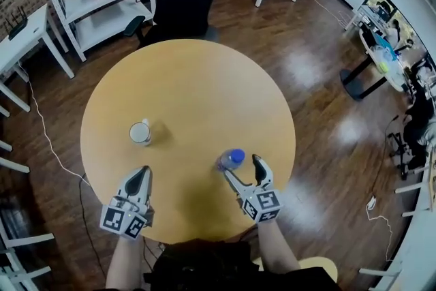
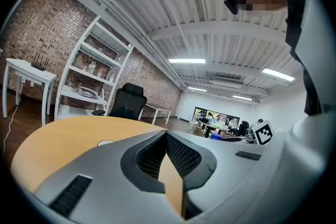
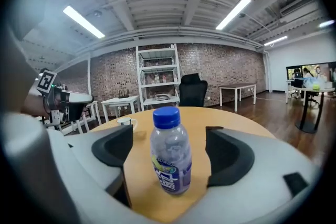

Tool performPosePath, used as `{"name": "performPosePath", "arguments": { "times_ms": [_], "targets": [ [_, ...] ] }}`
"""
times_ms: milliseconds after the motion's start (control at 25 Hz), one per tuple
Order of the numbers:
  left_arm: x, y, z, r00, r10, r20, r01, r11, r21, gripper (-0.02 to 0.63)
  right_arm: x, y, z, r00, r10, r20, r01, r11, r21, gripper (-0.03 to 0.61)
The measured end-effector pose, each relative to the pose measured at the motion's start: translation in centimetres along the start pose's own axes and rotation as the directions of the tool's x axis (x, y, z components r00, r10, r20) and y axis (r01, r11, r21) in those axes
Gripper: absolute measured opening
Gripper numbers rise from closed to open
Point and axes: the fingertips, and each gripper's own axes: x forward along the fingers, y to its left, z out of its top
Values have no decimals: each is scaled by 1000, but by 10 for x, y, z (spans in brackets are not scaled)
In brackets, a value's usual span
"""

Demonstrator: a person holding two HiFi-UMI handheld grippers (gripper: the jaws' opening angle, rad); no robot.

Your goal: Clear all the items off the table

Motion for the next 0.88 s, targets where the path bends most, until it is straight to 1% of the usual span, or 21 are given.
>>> {"name": "performPosePath", "arguments": {
  "times_ms": [120, 320, 400, 440, 480, 680, 880],
  "targets": [
    [4, 5, -16, 999, 31, -30, -31, 999, -18, -9, 14, -4, -18, 999, 21, -43, -21, 1000, 1, 442],
    [3, 7, -35, 994, 80, -76, -83, 996, -40, -9, 28, 3, -39, 990, 87, -109, -88, 996, -9, 442],
    [7, 9, -40, 992, 95, -85, -99, 994, -47, -9, 34, 5, -43, 988, 99, -116, -102, 995, -17, 442],
    [9, 9, -43, 991, 100, -89, -105, 993, -52, -9, 38, 6, -45, 987, 104, -119, -107, 994, -20, 472],
    [11, 8, -47, 990, 102, -94, -108, 992, -59, -9, 41, 6, -47, 986, 110, -124, -114, 993, -23, 483],
    [12, -2, -63, 988, 109, -110, -119, 989, -87, -9, 57, 8, -55, 981, 132, -139, -138, 990, -36, 483],
    [-1, -1, -63, 983, 142, -114, -153, 984, -95, -9, 64, 8, -60, 980, 137, -141, -143, 989, -30, 482]
  ]
}}
